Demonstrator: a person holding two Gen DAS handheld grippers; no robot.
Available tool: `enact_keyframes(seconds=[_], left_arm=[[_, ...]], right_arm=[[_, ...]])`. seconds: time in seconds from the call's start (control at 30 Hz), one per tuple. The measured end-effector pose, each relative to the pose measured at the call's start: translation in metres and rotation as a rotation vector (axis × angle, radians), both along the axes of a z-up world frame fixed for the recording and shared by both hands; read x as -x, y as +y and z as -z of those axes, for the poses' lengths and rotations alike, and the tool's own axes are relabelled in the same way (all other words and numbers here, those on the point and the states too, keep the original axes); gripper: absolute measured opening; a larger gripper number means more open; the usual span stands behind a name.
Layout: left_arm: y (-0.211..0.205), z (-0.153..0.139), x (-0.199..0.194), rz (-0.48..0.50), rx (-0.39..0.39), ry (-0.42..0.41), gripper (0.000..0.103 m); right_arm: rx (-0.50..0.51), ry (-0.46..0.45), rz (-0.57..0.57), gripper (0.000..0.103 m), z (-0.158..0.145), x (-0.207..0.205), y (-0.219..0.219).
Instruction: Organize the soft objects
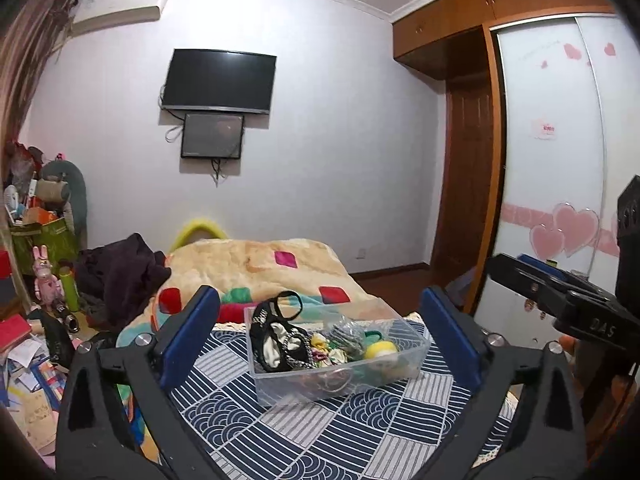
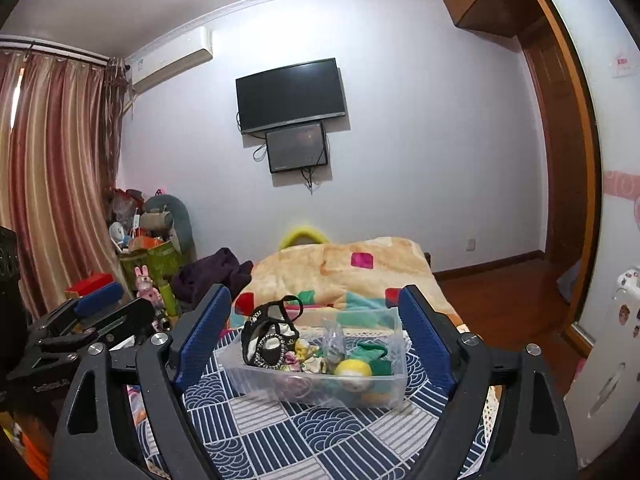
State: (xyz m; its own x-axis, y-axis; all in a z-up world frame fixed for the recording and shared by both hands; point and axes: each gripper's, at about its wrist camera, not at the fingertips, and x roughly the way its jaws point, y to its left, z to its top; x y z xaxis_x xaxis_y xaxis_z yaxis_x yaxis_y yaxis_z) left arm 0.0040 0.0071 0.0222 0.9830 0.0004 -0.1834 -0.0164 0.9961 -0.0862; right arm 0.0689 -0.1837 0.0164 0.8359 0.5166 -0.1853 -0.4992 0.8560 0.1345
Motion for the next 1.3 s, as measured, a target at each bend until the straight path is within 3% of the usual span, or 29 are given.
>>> enact_keyframes(seconds=[0.07,0.23,1.3], left_arm=[[0.001,0.0,0.0,-0.007,-0.003,-0.001,0.103],[0.0,0.002,-0.003,-0.013,-0.015,0.006,0.103],[-0.002,-0.001,0.001,0.001,-0.02,0.005,0.103]], right_arm=[[-0.014,-0.004,0.002,0.097,0.0,0.0,-0.002],[-0.034,-0.019,0.018,0.103,0.0,0.002,-0.007],[-0.01,-0.053,0.024,0.103,-0.006,0.012,-0.005]])
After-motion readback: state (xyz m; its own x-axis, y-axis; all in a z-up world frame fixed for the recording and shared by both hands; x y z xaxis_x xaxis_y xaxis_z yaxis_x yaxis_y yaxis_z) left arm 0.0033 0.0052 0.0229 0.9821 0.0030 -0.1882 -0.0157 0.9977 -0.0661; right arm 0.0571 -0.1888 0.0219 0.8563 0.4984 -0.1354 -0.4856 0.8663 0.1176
